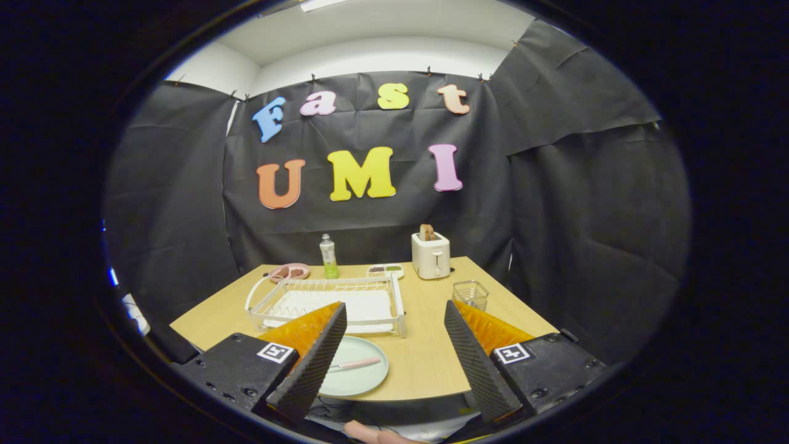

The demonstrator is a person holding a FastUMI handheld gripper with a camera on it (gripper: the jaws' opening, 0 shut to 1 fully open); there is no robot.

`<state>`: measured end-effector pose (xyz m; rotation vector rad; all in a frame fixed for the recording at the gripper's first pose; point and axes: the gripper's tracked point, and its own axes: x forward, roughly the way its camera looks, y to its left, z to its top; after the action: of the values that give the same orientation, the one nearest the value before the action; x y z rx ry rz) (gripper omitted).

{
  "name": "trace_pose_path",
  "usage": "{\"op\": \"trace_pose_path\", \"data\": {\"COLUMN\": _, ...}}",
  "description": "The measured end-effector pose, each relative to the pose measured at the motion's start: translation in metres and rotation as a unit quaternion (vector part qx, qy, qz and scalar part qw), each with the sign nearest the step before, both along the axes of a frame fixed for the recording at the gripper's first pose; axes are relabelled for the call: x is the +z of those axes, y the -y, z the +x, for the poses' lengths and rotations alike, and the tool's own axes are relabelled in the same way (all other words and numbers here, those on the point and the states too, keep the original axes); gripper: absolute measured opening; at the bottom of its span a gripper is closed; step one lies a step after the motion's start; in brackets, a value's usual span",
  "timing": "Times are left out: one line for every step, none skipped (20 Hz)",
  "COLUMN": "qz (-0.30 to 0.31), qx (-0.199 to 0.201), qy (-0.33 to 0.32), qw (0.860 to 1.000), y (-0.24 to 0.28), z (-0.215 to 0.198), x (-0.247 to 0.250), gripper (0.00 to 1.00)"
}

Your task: Take the plate from the dish rack, then take the spoon from the basket and place it into the plate.

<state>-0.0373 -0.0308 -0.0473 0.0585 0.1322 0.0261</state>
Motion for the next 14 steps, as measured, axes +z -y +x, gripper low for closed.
{"op": "trace_pose_path", "data": {"qz": -0.003, "qx": 0.000, "qy": 0.002, "qw": 1.000, "y": 0.0000, "z": -0.0011, "x": 0.0011, "gripper": 1.00}}
{"op": "trace_pose_path", "data": {"qz": -0.005, "qx": 0.001, "qy": 0.005, "qw": 1.000, "y": -0.0006, "z": -0.0030, "x": 0.0017, "gripper": 1.00}}
{"op": "trace_pose_path", "data": {"qz": -0.005, "qx": 0.002, "qy": 0.007, "qw": 1.000, "y": -0.0017, "z": -0.0044, "x": 0.0035, "gripper": 1.00}}
{"op": "trace_pose_path", "data": {"qz": -0.004, "qx": 0.004, "qy": 0.007, "qw": 1.000, "y": -0.0023, "z": -0.0054, "x": 0.0031, "gripper": 1.00}}
{"op": "trace_pose_path", "data": {"qz": -0.002, "qx": 0.006, "qy": 0.007, "qw": 1.000, "y": -0.0035, "z": -0.0066, "x": 0.0029, "gripper": 1.00}}
{"op": "trace_pose_path", "data": {"qz": -0.001, "qx": 0.008, "qy": 0.006, "qw": 1.000, "y": -0.0042, "z": -0.0065, "x": 0.0016, "gripper": 1.00}}
{"op": "trace_pose_path", "data": {"qz": -0.001, "qx": 0.010, "qy": 0.005, "qw": 1.000, "y": -0.0049, "z": -0.0068, "x": 0.0016, "gripper": 1.00}}
{"op": "trace_pose_path", "data": {"qz": 0.000, "qx": 0.011, "qy": 0.005, "qw": 1.000, "y": -0.0050, "z": -0.0070, "x": 0.0014, "gripper": 1.00}}
{"op": "trace_pose_path", "data": {"qz": -0.001, "qx": 0.011, "qy": 0.006, "qw": 1.000, "y": -0.0050, "z": -0.0068, "x": 0.0018, "gripper": 1.00}}
{"op": "trace_pose_path", "data": {"qz": -0.001, "qx": 0.011, "qy": 0.007, "qw": 1.000, "y": -0.0047, "z": -0.0082, "x": 0.0010, "gripper": 1.00}}
{"op": "trace_pose_path", "data": {"qz": -0.003, "qx": 0.012, "qy": 0.008, "qw": 1.000, "y": -0.0050, "z": -0.0089, "x": 0.0008, "gripper": 1.00}}
{"op": "trace_pose_path", "data": {"qz": -0.002, "qx": 0.012, "qy": 0.007, "qw": 1.000, "y": -0.0049, "z": -0.0088, "x": 0.0006, "gripper": 1.00}}
{"op": "trace_pose_path", "data": {"qz": 0.000, "qx": 0.013, "qy": 0.007, "qw": 1.000, "y": -0.0055, "z": -0.0093, "x": 0.0003, "gripper": 1.00}}
{"op": "trace_pose_path", "data": {"qz": 0.000, "qx": 0.016, "qy": 0.007, "qw": 1.000, "y": -0.0069, "z": -0.0099, "x": -0.0004, "gripper": 1.00}}
